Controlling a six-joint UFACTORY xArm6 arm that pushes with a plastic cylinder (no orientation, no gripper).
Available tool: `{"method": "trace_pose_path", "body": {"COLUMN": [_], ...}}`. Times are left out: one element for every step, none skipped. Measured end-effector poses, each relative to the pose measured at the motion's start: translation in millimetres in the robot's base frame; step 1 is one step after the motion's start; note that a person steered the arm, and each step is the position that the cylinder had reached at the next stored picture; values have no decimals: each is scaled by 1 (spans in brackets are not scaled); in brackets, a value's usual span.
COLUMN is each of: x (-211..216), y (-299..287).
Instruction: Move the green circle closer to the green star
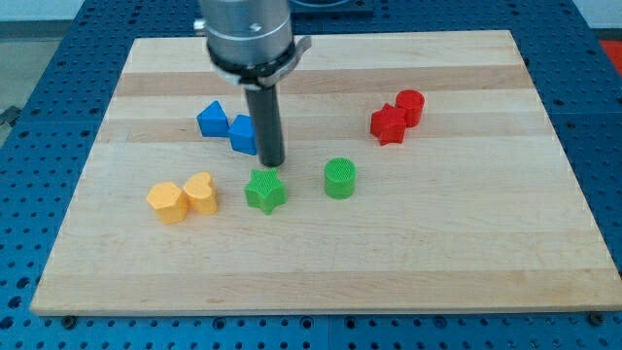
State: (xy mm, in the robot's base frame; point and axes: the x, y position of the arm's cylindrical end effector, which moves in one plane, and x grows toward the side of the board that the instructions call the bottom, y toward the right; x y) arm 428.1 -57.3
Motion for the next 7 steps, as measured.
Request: {"method": "trace_pose_path", "body": {"x": [-18,4,44,53,53,46,18], "y": [52,104,124,119,110,123,129]}}
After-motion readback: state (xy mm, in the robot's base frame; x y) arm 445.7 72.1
